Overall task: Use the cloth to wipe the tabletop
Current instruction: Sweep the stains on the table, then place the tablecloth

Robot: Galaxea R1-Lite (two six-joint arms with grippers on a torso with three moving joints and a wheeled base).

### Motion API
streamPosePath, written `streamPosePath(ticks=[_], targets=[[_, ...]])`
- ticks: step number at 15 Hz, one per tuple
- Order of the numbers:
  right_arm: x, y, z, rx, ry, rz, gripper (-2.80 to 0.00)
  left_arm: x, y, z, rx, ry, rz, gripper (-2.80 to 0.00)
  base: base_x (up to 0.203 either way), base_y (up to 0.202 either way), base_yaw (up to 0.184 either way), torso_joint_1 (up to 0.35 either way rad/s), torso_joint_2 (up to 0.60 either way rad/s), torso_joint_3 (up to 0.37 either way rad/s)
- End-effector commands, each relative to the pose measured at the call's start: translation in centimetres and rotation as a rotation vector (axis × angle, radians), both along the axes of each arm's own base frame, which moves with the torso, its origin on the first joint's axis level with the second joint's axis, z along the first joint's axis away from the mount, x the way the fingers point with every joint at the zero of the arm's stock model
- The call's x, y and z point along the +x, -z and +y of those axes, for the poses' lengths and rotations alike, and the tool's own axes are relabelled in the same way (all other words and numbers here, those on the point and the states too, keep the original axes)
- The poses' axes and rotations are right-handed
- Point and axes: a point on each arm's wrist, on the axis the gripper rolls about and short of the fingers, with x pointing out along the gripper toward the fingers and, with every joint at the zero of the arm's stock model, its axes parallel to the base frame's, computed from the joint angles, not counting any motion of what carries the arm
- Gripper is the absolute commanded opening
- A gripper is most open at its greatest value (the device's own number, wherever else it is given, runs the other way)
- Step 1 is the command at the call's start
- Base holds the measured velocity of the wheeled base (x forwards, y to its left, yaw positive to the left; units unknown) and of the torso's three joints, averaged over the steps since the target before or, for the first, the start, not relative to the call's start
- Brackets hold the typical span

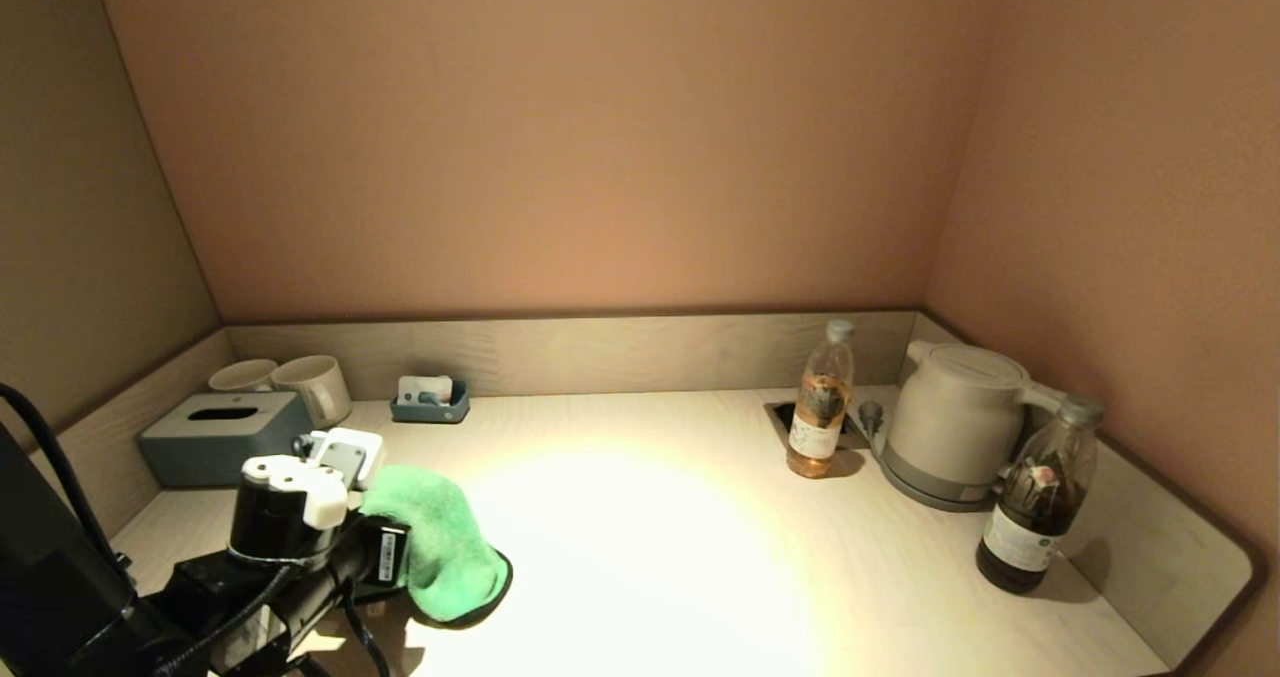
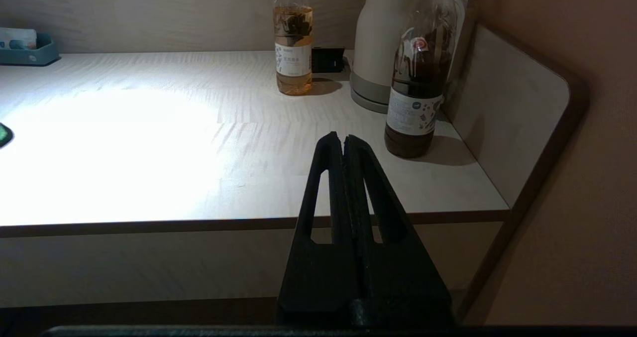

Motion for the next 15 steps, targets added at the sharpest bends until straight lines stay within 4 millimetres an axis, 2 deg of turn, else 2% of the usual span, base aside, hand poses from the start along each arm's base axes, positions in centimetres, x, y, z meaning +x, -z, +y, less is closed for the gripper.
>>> streamPosePath(ticks=[1,4,8,11,15], targets=[[0.0,0.0,0.0,0.000,-0.001,0.000,-2.80,0.9,-2.2,2.6,-0.034,-0.097,-0.095,-2.80,0.000,0.000,0.000,0.000,0.00,0.000],[0.0,0.0,0.0,0.000,0.000,0.000,-2.80,0.2,-5.6,4.1,-0.054,-0.133,-0.202,-2.80,0.000,0.000,0.000,0.000,0.00,0.000],[0.0,0.0,0.0,0.000,-0.001,0.000,-2.80,-2.4,-9.4,6.6,-0.057,-0.193,-0.308,-2.80,0.000,0.000,0.000,0.000,0.00,0.000],[0.0,0.0,0.0,0.000,0.000,0.001,-2.80,-4.1,-10.3,10.4,-0.041,-0.332,-0.328,-2.80,0.000,0.000,0.000,0.000,0.00,0.000],[0.0,0.0,0.0,0.000,0.000,0.000,-2.80,-6.0,-9.7,13.2,-0.018,-0.457,-0.312,-2.80,0.000,0.000,0.000,0.000,0.00,0.000]])
